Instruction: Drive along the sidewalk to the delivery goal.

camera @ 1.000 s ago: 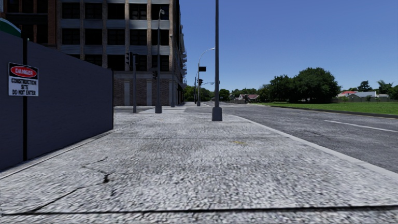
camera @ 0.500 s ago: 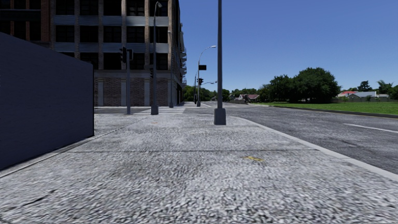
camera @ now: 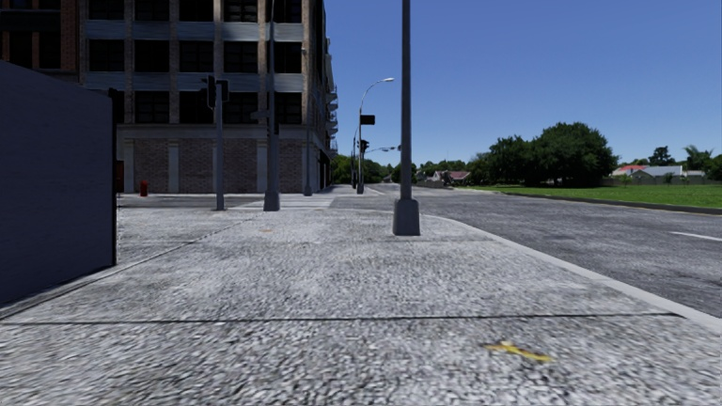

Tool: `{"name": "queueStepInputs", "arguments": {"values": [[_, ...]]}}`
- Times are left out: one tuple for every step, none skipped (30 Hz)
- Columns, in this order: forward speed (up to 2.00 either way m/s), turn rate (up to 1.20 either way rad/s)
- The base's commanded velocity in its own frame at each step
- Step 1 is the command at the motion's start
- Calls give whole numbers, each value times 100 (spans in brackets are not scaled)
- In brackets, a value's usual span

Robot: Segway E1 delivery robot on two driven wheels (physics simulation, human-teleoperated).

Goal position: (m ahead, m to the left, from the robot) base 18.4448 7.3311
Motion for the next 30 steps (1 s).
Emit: {"name": "queueStepInputs", "arguments": {"values": [[200,0],[200,0],[200,0],[200,0],[200,0],[200,4],[200,20],[200,36],[200,36],[200,54],[200,64],[200,67],[200,67],[200,68],[200,68],[200,69],[200,69],[200,69],[200,69],[200,69],[200,69],[200,69],[200,69],[200,69],[200,68],[200,51],[200,29],[200,15],[200,15],[200,11]]}}
